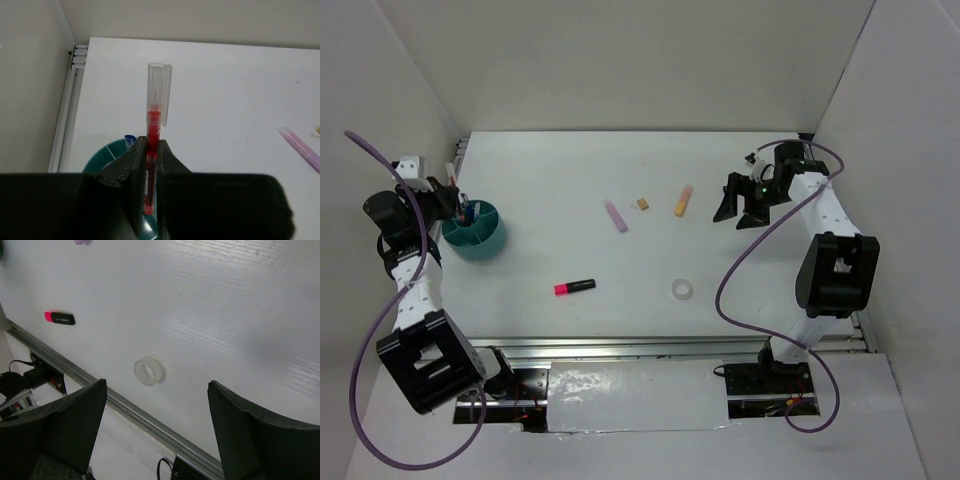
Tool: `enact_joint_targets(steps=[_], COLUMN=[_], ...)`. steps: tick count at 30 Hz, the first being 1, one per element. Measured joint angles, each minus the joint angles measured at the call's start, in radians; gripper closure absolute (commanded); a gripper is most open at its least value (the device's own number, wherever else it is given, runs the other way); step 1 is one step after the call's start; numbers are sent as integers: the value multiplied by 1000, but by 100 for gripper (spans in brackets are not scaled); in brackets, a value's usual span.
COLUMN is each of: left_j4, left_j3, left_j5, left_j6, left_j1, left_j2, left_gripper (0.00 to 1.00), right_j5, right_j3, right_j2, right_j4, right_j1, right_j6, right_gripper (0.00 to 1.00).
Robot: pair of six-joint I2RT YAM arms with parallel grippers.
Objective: Sort the stationery into containers
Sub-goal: Place the pen in the storage box.
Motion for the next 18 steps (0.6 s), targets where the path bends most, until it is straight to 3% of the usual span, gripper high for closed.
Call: enact_joint_targets(steps=[9,18], left_j4=[150,361], left_j3=[7,-92], left_j5=[43,140], left_j6=[7,-10], left_j1=[46,73], left_j2=[94,184], left_gripper=[100,100], right_j5=[5,14], right_j3=[0,-19], right_j2=[18,21], right_j4=[10,22], right_j1=[14,19], right_j6=[3,3], right_gripper=[13,13])
